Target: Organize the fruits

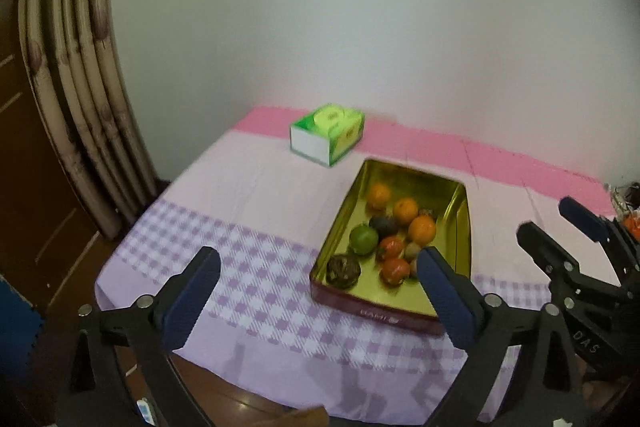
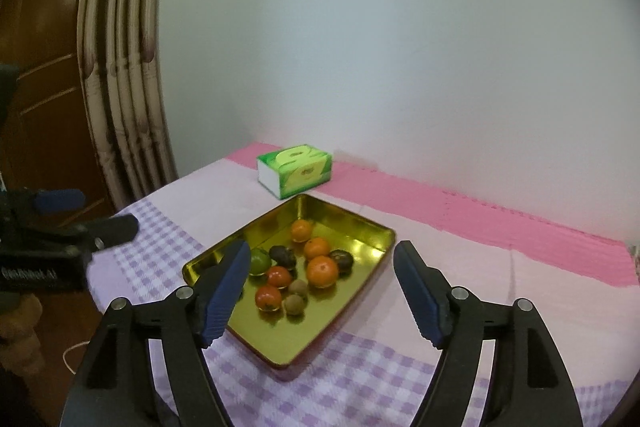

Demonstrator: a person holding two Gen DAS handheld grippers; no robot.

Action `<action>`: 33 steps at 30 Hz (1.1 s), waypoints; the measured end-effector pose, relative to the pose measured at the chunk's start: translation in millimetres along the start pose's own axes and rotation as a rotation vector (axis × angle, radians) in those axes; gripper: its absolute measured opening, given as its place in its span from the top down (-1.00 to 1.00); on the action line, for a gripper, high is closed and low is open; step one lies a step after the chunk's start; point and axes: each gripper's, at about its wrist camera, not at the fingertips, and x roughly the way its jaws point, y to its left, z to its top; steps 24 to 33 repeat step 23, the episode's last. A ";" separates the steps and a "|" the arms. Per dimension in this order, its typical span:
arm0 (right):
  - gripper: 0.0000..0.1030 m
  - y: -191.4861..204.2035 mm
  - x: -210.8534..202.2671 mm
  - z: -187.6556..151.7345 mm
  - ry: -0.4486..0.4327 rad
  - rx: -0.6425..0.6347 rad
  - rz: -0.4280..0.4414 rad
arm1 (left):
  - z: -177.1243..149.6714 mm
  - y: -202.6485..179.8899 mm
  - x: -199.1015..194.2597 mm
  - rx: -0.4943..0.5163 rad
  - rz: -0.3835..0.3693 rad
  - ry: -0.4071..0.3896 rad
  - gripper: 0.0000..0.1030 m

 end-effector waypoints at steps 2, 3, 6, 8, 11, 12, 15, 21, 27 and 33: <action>-0.46 -5.1 -8.8 0.5 -0.010 0.010 -0.005 | 2.4 -2.0 -5.5 0.006 -0.007 -0.013 -0.98; -0.47 -6.3 -12.1 0.5 -0.014 0.013 -0.009 | 3.2 -2.8 -8.0 0.007 -0.010 -0.019 -0.98; -0.48 -7.1 -18.1 -0.3 -0.021 0.011 -0.012 | 4.3 -3.7 -11.4 0.006 -0.014 -0.019 -0.98; -0.51 -7.4 -19.9 -1.1 -0.025 0.010 -0.012 | 4.3 -5.0 -14.7 0.006 -0.019 -0.020 -0.98; -0.57 -11.6 -20.1 -4.2 -0.020 0.015 -0.015 | 4.0 -9.9 -19.4 0.023 -0.016 -0.027 -0.98; -0.58 -14.1 -18.7 -5.7 -0.014 0.022 -0.014 | 3.3 -11.1 -20.7 0.029 -0.018 -0.030 -0.98; -0.60 -25.3 -10.1 -12.6 0.016 0.040 -0.022 | 1.1 -15.8 -20.1 0.053 -0.007 -0.038 -0.98; -0.66 -86.8 30.9 -41.6 0.145 0.041 -0.124 | -3.8 -24.4 -16.4 0.100 0.007 -0.049 -0.99; -0.67 -118.3 43.4 -53.7 0.192 0.060 -0.161 | -3.8 -25.5 -14.0 0.104 0.022 -0.040 -0.98; -0.67 -118.3 43.4 -53.7 0.192 0.060 -0.161 | -3.8 -25.5 -14.0 0.104 0.022 -0.040 -0.98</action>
